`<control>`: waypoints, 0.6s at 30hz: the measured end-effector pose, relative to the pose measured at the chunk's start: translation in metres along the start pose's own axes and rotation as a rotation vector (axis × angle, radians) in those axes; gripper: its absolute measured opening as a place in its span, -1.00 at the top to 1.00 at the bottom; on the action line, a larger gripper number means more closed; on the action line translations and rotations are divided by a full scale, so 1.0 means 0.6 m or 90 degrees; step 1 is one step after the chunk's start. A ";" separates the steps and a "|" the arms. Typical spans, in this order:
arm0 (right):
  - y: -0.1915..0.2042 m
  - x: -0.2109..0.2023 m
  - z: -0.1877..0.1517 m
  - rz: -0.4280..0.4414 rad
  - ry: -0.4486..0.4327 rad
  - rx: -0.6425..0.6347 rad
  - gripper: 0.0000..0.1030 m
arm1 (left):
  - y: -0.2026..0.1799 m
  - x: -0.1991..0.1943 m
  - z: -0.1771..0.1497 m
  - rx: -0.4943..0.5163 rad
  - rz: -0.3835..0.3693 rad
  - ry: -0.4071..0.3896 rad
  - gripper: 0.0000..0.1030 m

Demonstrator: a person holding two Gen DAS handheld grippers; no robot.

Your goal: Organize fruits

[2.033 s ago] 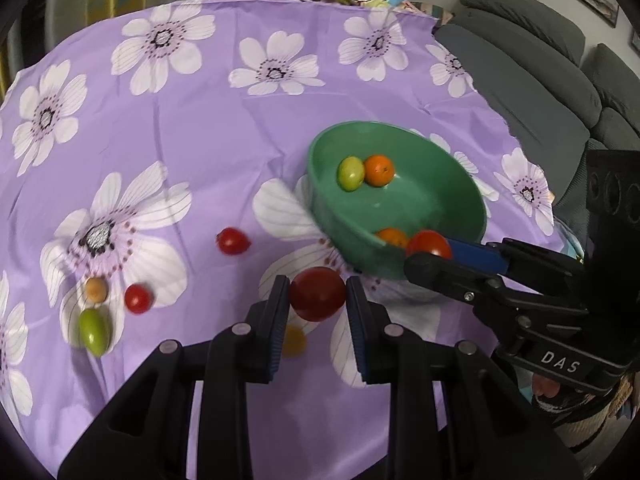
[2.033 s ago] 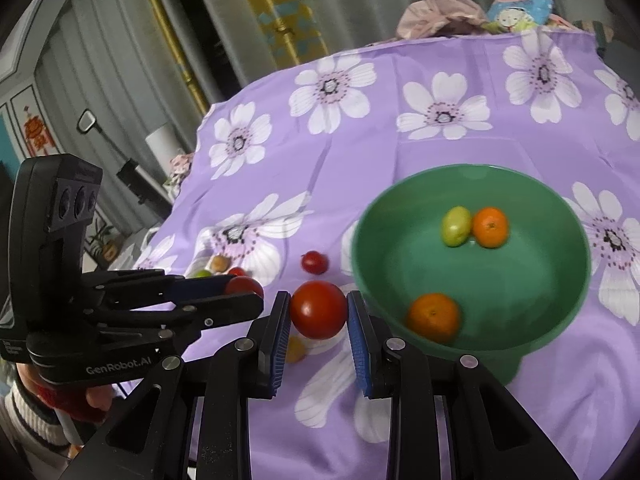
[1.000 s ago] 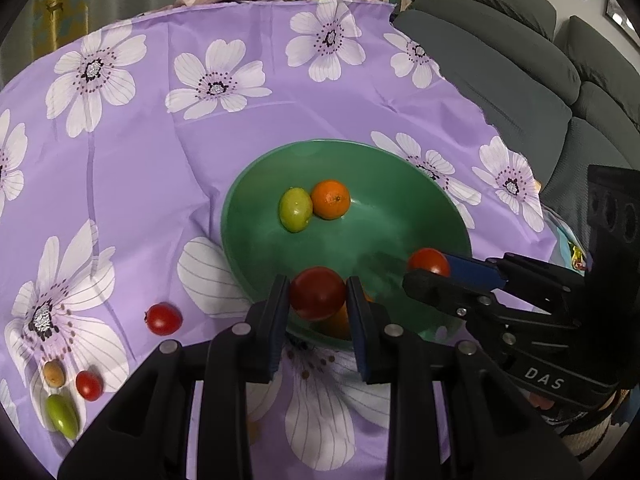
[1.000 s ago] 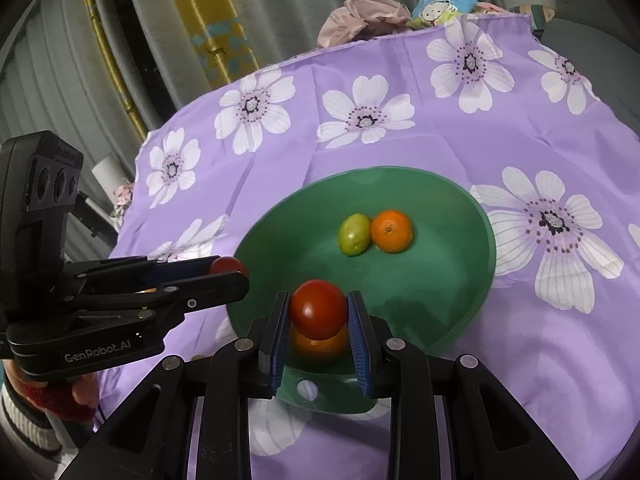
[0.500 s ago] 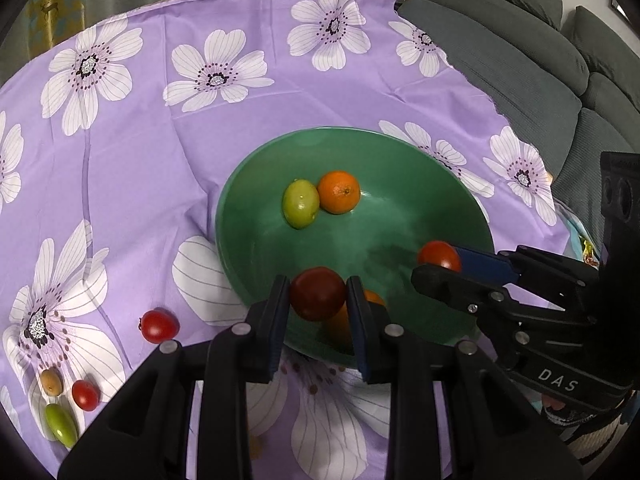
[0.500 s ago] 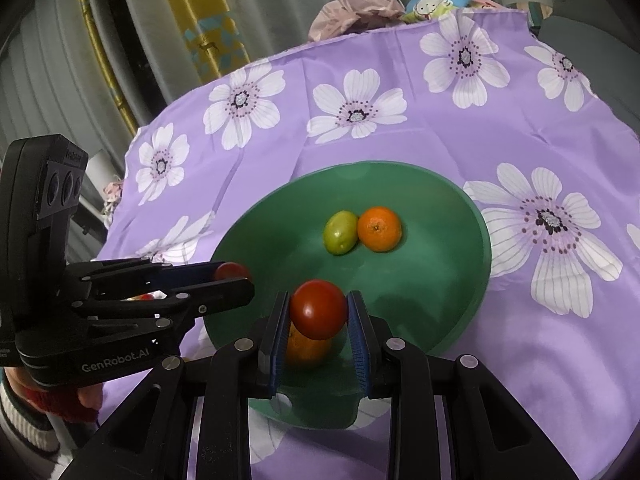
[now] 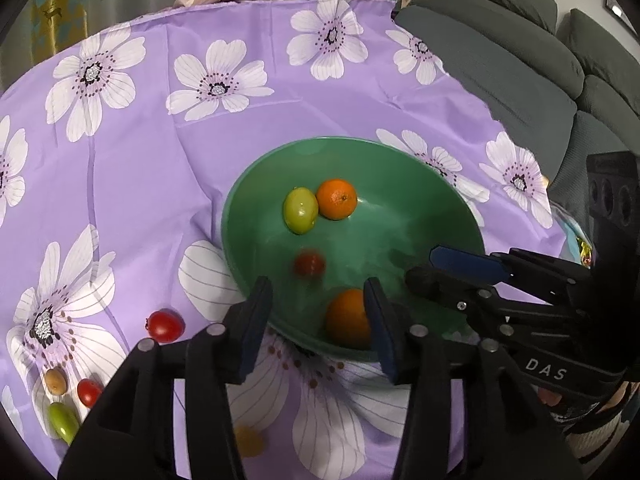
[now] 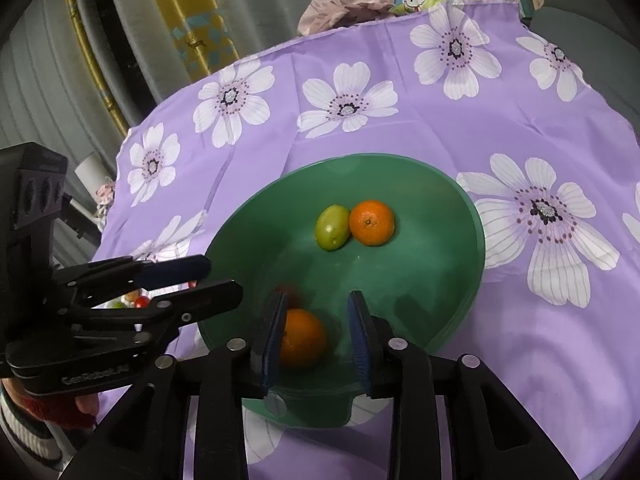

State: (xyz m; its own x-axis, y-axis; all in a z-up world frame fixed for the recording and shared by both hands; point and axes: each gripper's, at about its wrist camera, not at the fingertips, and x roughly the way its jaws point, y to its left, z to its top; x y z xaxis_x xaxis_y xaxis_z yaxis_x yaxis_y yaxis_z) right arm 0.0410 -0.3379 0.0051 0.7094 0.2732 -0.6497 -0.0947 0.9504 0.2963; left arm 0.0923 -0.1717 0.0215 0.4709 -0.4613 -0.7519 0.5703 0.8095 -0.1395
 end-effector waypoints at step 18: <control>0.049 -0.060 -0.022 0.031 -0.008 -0.029 0.33 | 0.128 -0.126 -0.164 -0.163 0.103 0.023 -0.03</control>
State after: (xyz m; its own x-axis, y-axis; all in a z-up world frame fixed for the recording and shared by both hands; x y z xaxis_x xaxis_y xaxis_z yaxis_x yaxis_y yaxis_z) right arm 0.0034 -0.3177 0.0277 0.7123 0.3180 -0.6257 -0.1610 0.9417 0.2954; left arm 0.0340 -0.0389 0.0045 0.5147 -0.3090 -0.7997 0.2989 0.9389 -0.1703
